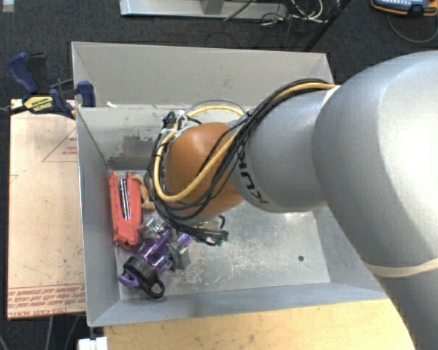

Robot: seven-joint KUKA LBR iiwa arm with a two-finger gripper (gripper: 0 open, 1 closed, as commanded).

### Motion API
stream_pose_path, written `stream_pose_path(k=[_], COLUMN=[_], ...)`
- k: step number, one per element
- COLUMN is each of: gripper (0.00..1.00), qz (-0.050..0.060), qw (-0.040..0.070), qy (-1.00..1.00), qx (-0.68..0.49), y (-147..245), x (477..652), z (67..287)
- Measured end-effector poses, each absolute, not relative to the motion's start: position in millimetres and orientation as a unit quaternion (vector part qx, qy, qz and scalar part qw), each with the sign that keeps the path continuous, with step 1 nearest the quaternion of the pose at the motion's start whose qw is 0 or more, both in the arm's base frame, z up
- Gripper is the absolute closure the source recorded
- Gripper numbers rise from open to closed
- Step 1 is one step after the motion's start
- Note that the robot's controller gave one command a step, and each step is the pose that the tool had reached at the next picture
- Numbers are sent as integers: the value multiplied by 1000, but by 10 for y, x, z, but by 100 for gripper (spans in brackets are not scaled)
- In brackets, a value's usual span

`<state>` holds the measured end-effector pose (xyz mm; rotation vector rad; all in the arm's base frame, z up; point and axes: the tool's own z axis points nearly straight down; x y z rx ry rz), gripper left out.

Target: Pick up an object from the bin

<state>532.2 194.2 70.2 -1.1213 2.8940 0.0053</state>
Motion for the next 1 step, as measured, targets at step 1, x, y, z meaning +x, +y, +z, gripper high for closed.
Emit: stream_pose_path(k=[1], gripper=[100], qz=[2], qw=[25], qy=[944], qx=[-330], y=[1917], x=[5385], z=[2535])
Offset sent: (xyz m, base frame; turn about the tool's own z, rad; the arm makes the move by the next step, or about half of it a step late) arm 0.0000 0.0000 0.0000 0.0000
